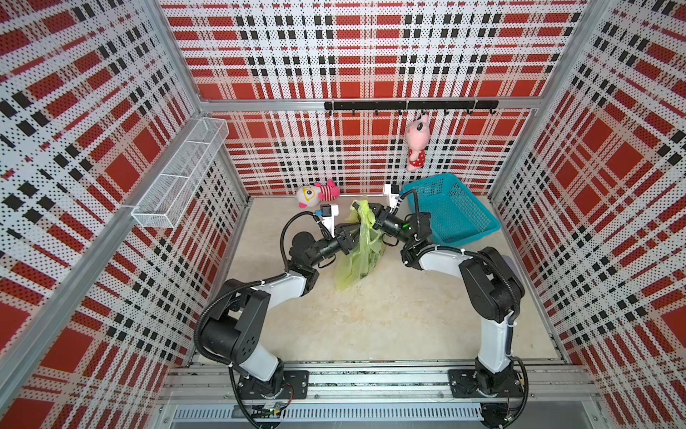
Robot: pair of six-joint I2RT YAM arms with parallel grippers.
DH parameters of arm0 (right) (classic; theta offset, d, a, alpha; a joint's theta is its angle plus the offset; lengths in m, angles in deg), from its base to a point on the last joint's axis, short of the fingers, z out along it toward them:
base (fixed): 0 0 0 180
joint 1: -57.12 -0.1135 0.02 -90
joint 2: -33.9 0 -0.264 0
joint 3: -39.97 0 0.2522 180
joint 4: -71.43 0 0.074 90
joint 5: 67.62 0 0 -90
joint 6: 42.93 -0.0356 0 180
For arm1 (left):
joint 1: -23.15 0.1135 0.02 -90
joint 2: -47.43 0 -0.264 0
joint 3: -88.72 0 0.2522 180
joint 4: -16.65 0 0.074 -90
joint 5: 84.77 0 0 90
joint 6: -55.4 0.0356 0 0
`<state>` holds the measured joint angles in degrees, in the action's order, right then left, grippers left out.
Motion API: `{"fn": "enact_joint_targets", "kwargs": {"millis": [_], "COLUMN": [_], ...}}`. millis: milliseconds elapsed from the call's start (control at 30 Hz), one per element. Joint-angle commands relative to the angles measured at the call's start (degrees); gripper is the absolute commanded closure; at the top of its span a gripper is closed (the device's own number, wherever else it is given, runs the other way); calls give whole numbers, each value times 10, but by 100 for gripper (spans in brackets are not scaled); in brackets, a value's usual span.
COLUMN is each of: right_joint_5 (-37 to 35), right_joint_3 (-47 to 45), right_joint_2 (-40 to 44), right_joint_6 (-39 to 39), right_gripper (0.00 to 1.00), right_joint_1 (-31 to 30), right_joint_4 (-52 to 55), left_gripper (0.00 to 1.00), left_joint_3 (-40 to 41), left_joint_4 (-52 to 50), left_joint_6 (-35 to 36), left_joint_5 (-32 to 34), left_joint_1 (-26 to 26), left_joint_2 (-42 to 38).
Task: Place the pineapple into a plastic bag & tie a knot
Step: Cross the plastic bag at the center of the board, then tie the plastic bag at the center of the board.
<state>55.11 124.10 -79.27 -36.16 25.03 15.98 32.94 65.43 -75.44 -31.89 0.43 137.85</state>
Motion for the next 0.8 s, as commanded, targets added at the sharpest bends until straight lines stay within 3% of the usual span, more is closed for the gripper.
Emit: {"fn": "enact_joint_targets", "kwargs": {"millis": [0,167,300,467,767], "right_joint_5": [7,12,17,14,6], "right_joint_3": [21,29,36,37,42], "right_joint_2": [7,-2,-6,-7,-11], "right_joint_6": [-27,-45,-45,-50,-78], "right_gripper": [100,100,100,100,100], "right_joint_1": [-5,-9,-12,-13,-13], "right_joint_4": [-85,-101,-100,-100,-116], "left_gripper": [59,36,27,25,34], "left_joint_3": [24,57,63,36,-17], "left_joint_4": [46,109,105,40,-21], "left_joint_6": [-27,-90,-118,-135,-159], "left_joint_5": [-5,45,111,143,144], "left_joint_1": [13,52,81,76,23], "left_joint_2": [-25,-67,-106,-114,-80]}}
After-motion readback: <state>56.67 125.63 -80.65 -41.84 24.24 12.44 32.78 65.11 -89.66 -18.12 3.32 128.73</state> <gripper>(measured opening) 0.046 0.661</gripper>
